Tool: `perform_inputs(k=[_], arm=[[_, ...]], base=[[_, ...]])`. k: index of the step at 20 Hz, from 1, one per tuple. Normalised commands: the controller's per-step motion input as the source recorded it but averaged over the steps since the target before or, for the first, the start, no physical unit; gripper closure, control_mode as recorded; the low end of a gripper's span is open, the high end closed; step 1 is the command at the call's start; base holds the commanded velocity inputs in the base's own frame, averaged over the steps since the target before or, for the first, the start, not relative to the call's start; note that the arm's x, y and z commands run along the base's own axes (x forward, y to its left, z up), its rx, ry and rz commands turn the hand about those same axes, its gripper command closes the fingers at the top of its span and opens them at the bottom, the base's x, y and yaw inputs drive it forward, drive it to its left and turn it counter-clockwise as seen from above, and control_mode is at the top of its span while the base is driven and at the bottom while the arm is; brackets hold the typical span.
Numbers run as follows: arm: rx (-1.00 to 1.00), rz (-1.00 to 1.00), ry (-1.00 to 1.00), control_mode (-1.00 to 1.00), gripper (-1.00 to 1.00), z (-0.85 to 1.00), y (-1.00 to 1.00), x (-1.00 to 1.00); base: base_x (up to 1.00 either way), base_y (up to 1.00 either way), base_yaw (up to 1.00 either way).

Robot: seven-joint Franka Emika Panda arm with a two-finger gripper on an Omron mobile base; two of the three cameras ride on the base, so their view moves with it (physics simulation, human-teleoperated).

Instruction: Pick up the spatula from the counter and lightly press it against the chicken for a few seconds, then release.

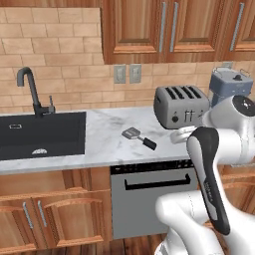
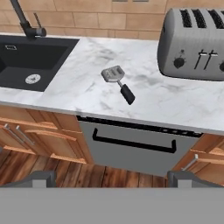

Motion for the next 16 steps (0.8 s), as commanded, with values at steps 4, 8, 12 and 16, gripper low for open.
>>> perform_inputs(k=[4, 8, 12, 16], arm=[[0.00, 0.00, 0.00, -1.00, -1.00, -0.12, 0.00, 0.14], [0.00, 0.00, 0.00, -1.00, -1.00, -0.12, 0.00, 0.18], [0.00, 0.00, 0.00, -1.00, -1.00, -0.09, 0.00, 0.17], [0.00, 0.00, 0.01, -1.00, -1.00, -0.09, 0.02, 0.16]], base=[[0.00, 0.00, 0.00], [0.00, 0.00, 0.00], [0.00, 0.00, 0.00], [0.00, 0.00, 0.00]])
